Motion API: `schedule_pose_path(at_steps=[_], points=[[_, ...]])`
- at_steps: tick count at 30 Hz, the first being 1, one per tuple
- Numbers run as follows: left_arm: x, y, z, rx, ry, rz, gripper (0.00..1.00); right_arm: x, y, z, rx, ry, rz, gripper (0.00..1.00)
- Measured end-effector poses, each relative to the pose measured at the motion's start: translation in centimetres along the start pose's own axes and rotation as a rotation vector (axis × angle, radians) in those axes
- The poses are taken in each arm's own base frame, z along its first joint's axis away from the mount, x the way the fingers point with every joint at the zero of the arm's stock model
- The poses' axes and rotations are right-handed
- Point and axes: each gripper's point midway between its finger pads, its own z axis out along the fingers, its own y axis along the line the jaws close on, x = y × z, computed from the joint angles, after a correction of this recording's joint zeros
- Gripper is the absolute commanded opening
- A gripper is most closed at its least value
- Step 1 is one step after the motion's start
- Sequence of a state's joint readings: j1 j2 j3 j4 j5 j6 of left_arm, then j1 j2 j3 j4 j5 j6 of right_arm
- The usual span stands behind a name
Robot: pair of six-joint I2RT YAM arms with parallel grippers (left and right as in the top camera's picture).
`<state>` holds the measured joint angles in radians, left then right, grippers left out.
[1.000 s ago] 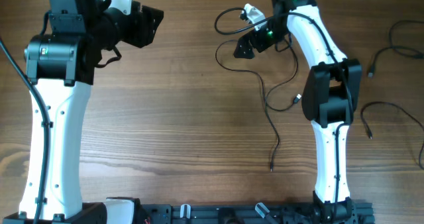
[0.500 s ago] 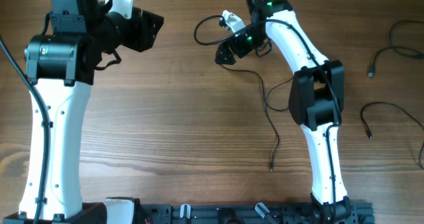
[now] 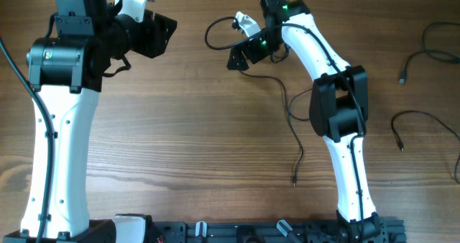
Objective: Untangle cables
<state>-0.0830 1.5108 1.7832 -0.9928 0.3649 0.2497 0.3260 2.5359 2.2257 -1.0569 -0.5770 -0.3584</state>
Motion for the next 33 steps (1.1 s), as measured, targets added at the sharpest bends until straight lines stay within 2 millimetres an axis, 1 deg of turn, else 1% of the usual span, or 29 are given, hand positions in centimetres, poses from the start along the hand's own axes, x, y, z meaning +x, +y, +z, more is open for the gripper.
schedule_pose_path(at_steps=[3, 10, 12, 13, 15, 17, 18, 20, 22, 33], points=[[0.2, 0.0, 0.0, 0.001, 0.007, 0.006, 0.54, 0.6, -0.3, 1.0, -0.013, 0.016, 0.026, 1.0], [0.3, 0.0, 0.0, 0.002, 0.01, 0.014, 0.54, 0.4, -0.4, 0.9, -0.018, 0.007, 0.039, 0.99], [0.3, 0.0, 0.0, 0.002, 0.01, 0.014, 0.53, 0.4, -0.4, 0.9, -0.018, 0.007, 0.043, 0.95], [0.3, 0.0, 0.0, 0.002, 0.01, 0.015, 0.54, 0.4, -0.4, 0.9, -0.017, 0.007, 0.044, 0.88], [0.3, 0.0, 0.0, 0.002, 0.01, 0.015, 0.54, 0.5, -0.5, 1.0, -0.01, 0.01, 0.059, 0.64], [0.3, 0.0, 0.0, 0.002, 0.01, 0.015, 0.53, 0.7, -0.8, 1.2, 0.002, 0.02, 0.078, 0.52], [0.3, 0.0, 0.0, 0.002, 0.01, 0.015, 0.53, 0.8, -0.9, 1.3, 0.007, 0.025, 0.083, 0.42], [0.3, -0.1, 0.0, 0.002, 0.011, 0.015, 0.53, 1.2, -1.1, 1.3, 0.018, 0.04, 0.101, 0.2], [0.3, -0.1, 0.0, 0.003, 0.013, 0.015, 0.53, 1.5, -1.1, 1.3, 0.024, 0.052, 0.115, 0.04], [0.3, -0.1, 0.0, 0.003, 0.013, 0.017, 0.53, 2.4, -0.9, 1.3, 0.029, 0.091, 0.178, 0.05]])
